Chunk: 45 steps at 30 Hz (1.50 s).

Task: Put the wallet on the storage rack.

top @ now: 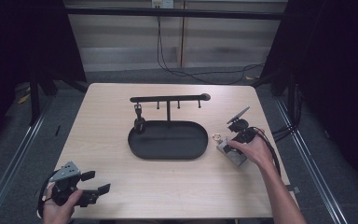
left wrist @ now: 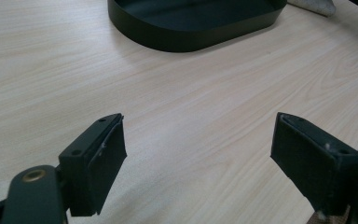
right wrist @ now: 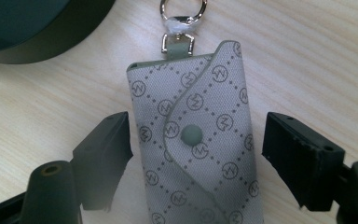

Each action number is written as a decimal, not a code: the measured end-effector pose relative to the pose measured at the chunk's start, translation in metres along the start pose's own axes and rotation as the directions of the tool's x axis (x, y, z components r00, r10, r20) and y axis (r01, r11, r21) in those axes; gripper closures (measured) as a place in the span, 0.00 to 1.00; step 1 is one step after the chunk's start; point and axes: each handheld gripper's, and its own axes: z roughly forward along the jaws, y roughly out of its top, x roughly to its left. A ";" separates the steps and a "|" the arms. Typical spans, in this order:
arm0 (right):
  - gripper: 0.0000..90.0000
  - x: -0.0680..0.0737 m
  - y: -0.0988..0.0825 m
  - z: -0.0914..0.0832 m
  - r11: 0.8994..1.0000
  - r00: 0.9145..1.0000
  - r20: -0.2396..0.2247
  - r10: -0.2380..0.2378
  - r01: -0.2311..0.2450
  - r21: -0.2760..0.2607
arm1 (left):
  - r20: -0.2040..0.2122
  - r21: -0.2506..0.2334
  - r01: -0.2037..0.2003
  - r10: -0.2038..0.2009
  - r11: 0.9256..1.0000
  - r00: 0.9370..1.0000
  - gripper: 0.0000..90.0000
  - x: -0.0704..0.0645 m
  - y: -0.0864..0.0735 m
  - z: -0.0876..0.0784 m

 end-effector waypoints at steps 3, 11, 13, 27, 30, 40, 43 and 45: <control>0.27 0.000 0.001 0.003 1.000 1.000 0.005 0.004 -0.004 0.020 | 0.001 0.001 0.002 -0.002 1.000 1.000 0.20 0.000 0.000 0.000; 0.27 -0.001 0.003 0.012 0.998 1.000 -0.011 0.002 -0.001 0.058 | 0.004 0.005 0.004 -0.004 1.000 1.000 0.20 0.000 0.000 0.001; 0.26 -0.001 0.003 0.014 0.998 1.000 -0.009 -0.005 0.005 0.065 | 0.004 0.003 0.004 -0.004 1.000 1.000 0.20 0.001 0.001 0.001; 0.30 0.002 0.004 0.022 0.995 1.000 0.026 -0.012 0.010 0.101 | 0.009 0.018 0.006 -0.006 1.000 1.000 0.20 0.002 0.001 0.002; 0.33 0.002 0.004 0.021 0.995 0.999 0.039 0.010 -0.014 0.096 | 0.011 0.021 0.004 -0.005 1.000 1.000 0.20 0.002 0.001 0.003; 0.36 -0.004 0.001 0.011 0.994 0.997 0.007 0.072 -0.072 0.087 | 0.013 0.022 0.002 -0.002 1.000 1.000 0.20 0.001 0.001 0.002; 0.36 -0.003 0.001 0.004 0.993 0.997 0.002 0.082 -0.082 0.083 | 0.011 0.022 0.004 -0.004 1.000 1.000 0.20 0.001 0.001 0.002; 0.36 -0.003 0.000 0.000 0.993 0.996 -0.004 0.090 -0.089 0.073 | 0.015 0.025 0.003 -0.004 1.000 1.000 0.20 0.002 0.001 0.002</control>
